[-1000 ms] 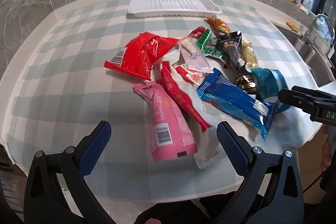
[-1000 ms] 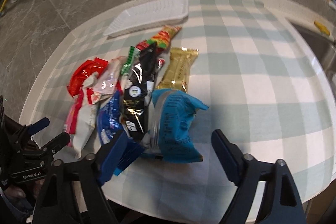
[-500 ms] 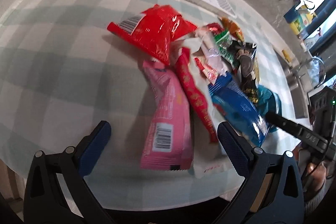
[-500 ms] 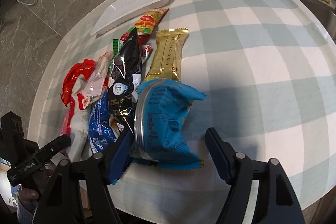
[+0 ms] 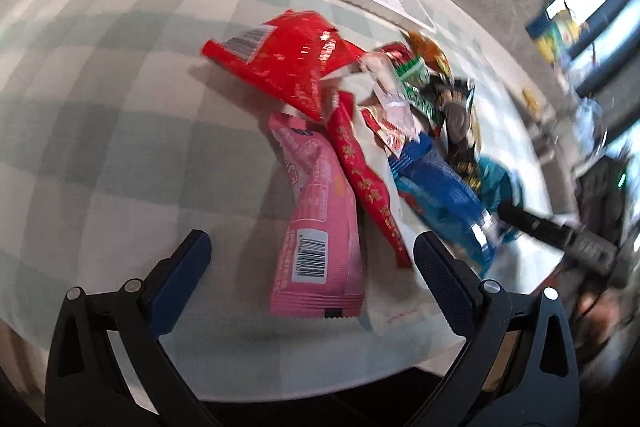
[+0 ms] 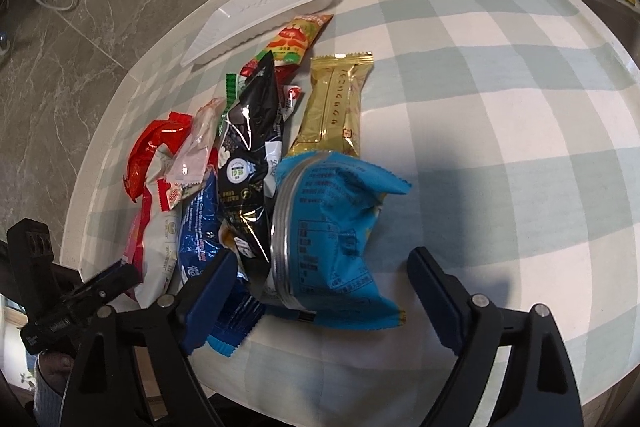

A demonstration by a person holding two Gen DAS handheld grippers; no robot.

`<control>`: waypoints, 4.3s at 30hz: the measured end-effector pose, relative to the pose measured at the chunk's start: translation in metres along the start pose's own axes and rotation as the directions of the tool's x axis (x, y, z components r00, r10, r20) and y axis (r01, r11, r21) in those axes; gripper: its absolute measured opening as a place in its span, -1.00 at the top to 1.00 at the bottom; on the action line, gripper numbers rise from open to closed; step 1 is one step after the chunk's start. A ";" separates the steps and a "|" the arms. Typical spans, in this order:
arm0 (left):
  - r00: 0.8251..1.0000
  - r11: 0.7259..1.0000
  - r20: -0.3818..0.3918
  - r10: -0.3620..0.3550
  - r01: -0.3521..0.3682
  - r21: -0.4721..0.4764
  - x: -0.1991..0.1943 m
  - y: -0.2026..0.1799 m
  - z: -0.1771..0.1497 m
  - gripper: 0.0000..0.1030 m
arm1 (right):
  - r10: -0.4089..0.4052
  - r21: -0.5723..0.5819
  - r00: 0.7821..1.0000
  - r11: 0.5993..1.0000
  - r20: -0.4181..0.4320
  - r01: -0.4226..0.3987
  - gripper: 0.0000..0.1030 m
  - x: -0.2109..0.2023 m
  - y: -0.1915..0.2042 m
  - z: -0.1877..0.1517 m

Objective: Organize snacks
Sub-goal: 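Grasp the pink bar with the left tool while the right tool grasps the blue packet, then carry both packets to the white tray and open both tools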

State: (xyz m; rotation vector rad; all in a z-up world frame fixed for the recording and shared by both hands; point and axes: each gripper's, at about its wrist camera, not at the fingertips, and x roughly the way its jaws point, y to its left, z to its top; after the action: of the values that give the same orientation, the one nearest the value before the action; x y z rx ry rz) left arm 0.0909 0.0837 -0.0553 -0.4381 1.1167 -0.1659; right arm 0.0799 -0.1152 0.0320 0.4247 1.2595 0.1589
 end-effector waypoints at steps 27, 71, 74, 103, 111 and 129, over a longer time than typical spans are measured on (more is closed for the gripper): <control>0.984 0.933 -0.036 0.172 -0.151 0.328 0.023 -0.037 0.012 0.47 | -0.011 -0.036 1.000 0.999 0.012 0.011 0.24 0.000 -0.005 0.005; 0.989 0.956 0.009 -0.149 0.142 0.258 -0.037 -0.042 0.213 0.50 | 0.320 0.123 0.944 0.937 0.078 -0.328 0.31 -0.018 -0.027 0.174; 0.990 0.949 -0.010 -0.143 0.140 0.281 -0.017 -0.041 0.252 0.50 | 0.315 0.110 0.947 0.941 0.063 -0.320 0.31 -0.002 -0.017 0.204; 0.998 0.948 -0.065 0.012 0.009 0.318 0.145 -0.006 0.400 0.48 | 0.070 -0.045 0.997 0.996 -0.046 -0.072 0.13 0.135 0.029 0.331; 1.000 0.944 -0.015 0.024 -0.018 0.329 0.138 -0.011 0.401 0.47 | -0.047 -0.166 0.998 0.985 0.047 0.054 -0.30 0.118 0.047 0.329; 1.000 0.938 -0.006 0.022 -0.018 0.347 0.093 -0.015 0.379 0.44 | -0.032 -0.183 0.991 0.982 0.133 0.057 -0.38 0.058 0.055 0.281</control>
State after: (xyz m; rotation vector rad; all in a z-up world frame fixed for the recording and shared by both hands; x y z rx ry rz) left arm 0.4720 0.1350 0.0120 -0.1100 1.0743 -0.3418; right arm 0.3693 -0.1081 0.0700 0.2413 1.1147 0.2061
